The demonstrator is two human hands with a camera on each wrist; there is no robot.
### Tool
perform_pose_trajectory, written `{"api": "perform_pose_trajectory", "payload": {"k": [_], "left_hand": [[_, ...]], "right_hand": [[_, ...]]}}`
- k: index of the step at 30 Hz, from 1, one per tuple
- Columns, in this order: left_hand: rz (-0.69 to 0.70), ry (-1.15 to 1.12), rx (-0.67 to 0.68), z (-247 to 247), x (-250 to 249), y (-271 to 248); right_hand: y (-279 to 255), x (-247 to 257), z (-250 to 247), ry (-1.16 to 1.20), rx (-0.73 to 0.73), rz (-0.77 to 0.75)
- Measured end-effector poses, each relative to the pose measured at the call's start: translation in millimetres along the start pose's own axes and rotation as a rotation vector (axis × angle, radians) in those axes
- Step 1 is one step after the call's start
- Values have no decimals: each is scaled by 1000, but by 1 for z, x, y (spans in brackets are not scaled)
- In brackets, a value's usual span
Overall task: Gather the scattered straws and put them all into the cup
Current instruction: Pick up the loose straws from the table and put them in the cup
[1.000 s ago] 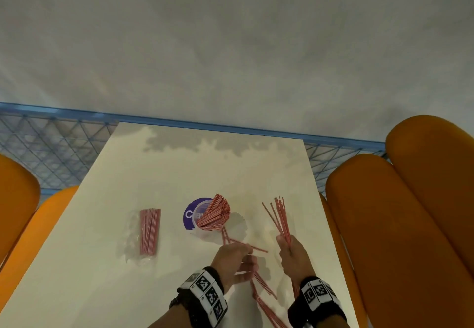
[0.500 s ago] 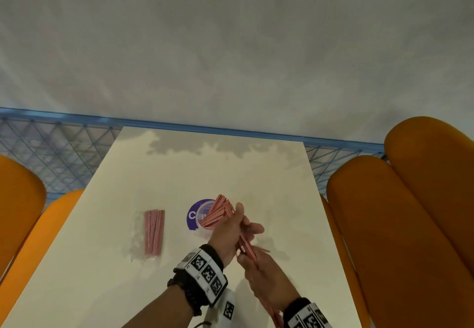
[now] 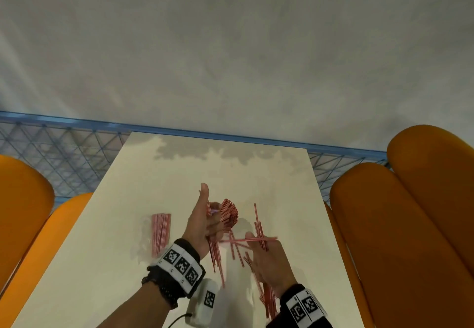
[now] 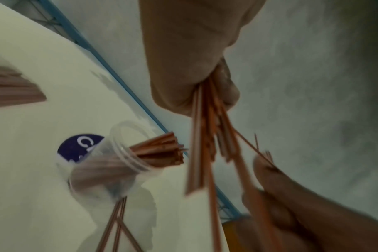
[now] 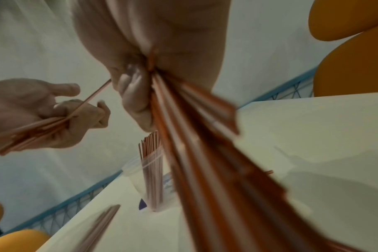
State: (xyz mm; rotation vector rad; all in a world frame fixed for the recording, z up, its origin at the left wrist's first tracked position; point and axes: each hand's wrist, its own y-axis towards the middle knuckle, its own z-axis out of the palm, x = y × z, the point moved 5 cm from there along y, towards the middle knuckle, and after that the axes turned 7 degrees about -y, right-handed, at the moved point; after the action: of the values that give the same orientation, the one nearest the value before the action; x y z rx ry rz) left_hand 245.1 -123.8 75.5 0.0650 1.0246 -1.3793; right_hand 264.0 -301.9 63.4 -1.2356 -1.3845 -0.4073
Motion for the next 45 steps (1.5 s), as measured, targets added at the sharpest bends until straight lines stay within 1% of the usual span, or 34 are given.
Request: {"api": "perform_pose_trajectory", "payload": {"k": [2,5,9,11,13,14,16,18,21,24,27,30,33,37,40,42,45], "left_hand": [[13,-61,-15,-1,8,-3],[25,-201,-67,-5,4,0],[7,-109,-86,-13,1,3],[-14,-81,-90,-14,5,2],[-34,-39,-101,-9,10,0],[-37,-4,-108,-6,13,-2],[-40,50,-97,2,22,-4],[-45,69,-106,9,31,-11],[-75,9,-128,3,47,-12],[-109,40,-182,-12,55,-14],[-173,106,-190,-21,57,-15],[-227,173,-156,-17,50,-20],[-268,237,-91,-14,47,-17],[-318,319,-10,-9,39,-21],[-298,314,45,-16,26,-30],[-299,270,36,-29,25,-37],[-384,159,37,-49,43,-47]], "right_hand": [[5,4,1,-11,-32,-7],[10,-2,-1,-80,-67,9],[5,-29,-12,-133,-96,50],[3,-35,-16,-70,-114,68],[2,-29,-18,16,-139,84],[2,-21,-15,37,-135,69],[2,-2,-3,43,-108,13],[3,13,15,-37,-72,-42],[4,22,43,-96,5,-118],[1,18,57,-97,92,-133],[-1,12,60,-100,187,-119],[-4,13,60,-152,258,-119],[-3,13,64,-288,267,-117],[-3,21,58,-206,239,-83],[-1,33,40,-93,194,-93],[0,46,29,42,173,-127],[-2,67,22,344,157,-141]]}}
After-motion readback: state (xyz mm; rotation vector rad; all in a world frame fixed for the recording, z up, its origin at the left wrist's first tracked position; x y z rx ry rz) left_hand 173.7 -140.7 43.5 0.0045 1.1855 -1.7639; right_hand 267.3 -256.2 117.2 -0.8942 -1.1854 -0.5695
